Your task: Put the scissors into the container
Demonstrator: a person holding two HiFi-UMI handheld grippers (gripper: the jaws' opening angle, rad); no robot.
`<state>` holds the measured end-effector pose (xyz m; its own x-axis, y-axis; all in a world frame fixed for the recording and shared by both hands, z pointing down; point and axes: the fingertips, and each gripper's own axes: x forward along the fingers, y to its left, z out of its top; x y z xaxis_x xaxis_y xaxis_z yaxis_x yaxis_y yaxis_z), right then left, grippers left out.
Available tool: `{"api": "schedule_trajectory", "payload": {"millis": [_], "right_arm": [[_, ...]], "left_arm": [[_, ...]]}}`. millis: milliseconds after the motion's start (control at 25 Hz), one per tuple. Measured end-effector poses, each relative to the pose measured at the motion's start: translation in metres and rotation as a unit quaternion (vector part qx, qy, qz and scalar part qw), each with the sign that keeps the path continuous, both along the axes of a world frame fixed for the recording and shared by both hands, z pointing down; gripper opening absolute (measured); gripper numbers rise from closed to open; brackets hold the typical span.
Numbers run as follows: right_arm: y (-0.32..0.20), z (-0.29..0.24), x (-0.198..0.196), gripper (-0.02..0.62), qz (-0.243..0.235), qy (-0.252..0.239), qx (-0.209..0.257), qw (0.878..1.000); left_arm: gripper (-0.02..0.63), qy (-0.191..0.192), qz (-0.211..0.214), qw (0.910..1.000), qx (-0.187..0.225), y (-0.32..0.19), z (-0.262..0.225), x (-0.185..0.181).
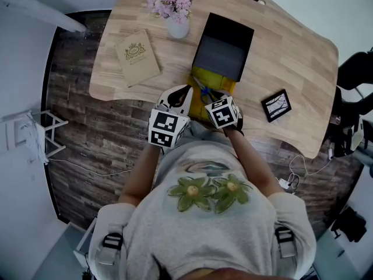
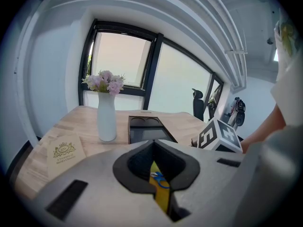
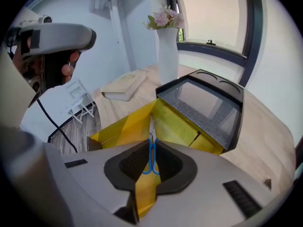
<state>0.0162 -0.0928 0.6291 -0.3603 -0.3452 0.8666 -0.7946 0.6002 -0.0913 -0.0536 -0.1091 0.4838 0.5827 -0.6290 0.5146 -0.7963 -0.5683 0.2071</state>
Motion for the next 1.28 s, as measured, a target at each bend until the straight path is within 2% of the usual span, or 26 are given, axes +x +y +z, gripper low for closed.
{"api": "schedule_trajectory", "payload": {"millis": [320, 640, 920, 1280], "right_arm": [[0.005, -0.035, 0.001, 0.011, 0.025, -0.054, 0.03, 0.998], [0.014, -0.079, -0.003, 0.006, 0.032, -0.122, 0.078, 0.989], [0.023, -0.099, 0.003, 0.006, 0.032, -0.142, 0.093, 0.985], [0.031, -0.104, 0.009, 0.006, 0.027, -0.133, 0.1, 0.986]], "left_arm": [[0.007, -0.001, 0.007, 1.0, 0.002, 0.007, -0.001, 0.006], [0.006, 0.004, 0.011, 0.9999, -0.005, 0.018, 0.0, 0.011], [0.008, 0.01, 0.013, 0.9998, -0.014, 0.025, -0.001, 0.013], [0.008, 0.011, 0.028, 0.9993, -0.023, 0.034, 0.0, 0.019]]}}
